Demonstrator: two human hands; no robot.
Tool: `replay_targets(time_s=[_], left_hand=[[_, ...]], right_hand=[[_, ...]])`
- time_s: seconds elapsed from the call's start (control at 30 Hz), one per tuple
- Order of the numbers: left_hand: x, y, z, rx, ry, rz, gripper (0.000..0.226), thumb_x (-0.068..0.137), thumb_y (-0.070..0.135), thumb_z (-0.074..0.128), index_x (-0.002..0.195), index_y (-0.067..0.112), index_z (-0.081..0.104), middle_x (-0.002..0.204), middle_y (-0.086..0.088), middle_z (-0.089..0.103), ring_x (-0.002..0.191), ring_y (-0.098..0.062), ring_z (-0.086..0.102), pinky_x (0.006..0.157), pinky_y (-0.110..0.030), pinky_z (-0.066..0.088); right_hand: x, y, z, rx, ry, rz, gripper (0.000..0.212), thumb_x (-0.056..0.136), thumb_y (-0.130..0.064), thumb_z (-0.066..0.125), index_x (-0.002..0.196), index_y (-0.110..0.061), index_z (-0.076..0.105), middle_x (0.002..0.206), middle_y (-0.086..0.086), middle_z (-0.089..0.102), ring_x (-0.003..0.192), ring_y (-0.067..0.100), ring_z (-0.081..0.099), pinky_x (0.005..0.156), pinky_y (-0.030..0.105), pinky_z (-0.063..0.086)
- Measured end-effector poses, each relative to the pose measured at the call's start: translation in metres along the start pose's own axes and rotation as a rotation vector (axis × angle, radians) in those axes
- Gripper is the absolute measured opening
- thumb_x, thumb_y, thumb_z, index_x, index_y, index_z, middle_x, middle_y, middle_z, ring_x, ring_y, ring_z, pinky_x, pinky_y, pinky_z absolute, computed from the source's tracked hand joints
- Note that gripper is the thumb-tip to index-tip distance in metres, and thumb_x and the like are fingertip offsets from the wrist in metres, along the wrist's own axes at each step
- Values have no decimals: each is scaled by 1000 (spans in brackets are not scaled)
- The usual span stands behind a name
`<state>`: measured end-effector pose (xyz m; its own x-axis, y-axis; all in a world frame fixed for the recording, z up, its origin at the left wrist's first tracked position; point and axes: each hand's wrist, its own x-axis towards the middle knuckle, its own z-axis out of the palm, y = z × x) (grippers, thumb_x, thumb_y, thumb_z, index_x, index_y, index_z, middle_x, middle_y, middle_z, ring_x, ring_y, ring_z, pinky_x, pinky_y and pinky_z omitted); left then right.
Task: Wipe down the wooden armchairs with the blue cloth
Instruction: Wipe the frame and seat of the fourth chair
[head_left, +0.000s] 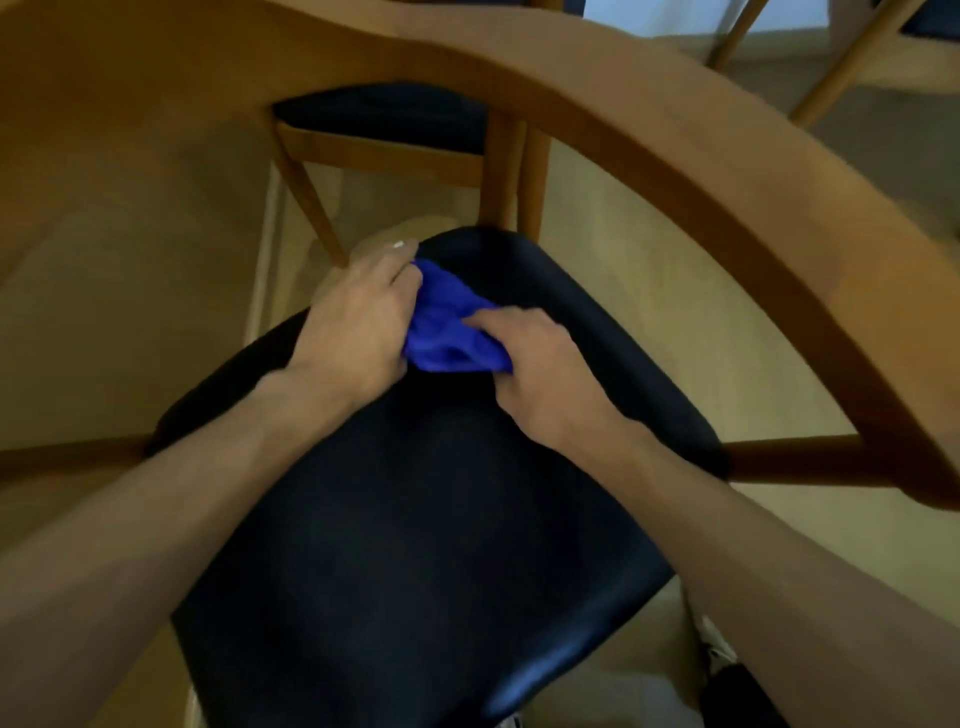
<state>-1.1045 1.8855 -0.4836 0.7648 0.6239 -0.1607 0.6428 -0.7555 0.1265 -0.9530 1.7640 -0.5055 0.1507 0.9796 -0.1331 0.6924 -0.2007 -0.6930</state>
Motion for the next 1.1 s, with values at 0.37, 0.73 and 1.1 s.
replay_targets(time_s=[0.37, 0.73, 1.1], left_hand=[[56, 122, 22, -356, 101, 87, 22, 86, 6, 56, 106, 13, 55, 100, -6, 61, 90, -24, 59, 83, -46, 49], [-157, 91, 34, -412, -133, -17, 37, 72, 5, 74, 106, 16, 68, 104, 1, 70, 96, -19, 65, 80, -28, 52], [-82, 122, 29, -346, 103, 57, 66, 89, 2, 58, 149, 9, 32, 156, -8, 32, 146, -22, 23, 121, -31, 11]], right_hand=[[-67, 53, -39, -49, 298, 281, 56, 85, 3, 55, 137, -17, 50, 124, 0, 50, 105, 5, 42, 89, 7, 28], [-165, -16, 24, -379, -157, 140, 94, 53, -36, 81, 140, -31, 47, 148, 4, 40, 136, 32, 39, 102, 51, 32], [-118, 24, -38, -533, 37, 98, 95, 72, -10, 76, 153, -13, 27, 158, 8, 30, 149, 24, 20, 119, 52, 18]])
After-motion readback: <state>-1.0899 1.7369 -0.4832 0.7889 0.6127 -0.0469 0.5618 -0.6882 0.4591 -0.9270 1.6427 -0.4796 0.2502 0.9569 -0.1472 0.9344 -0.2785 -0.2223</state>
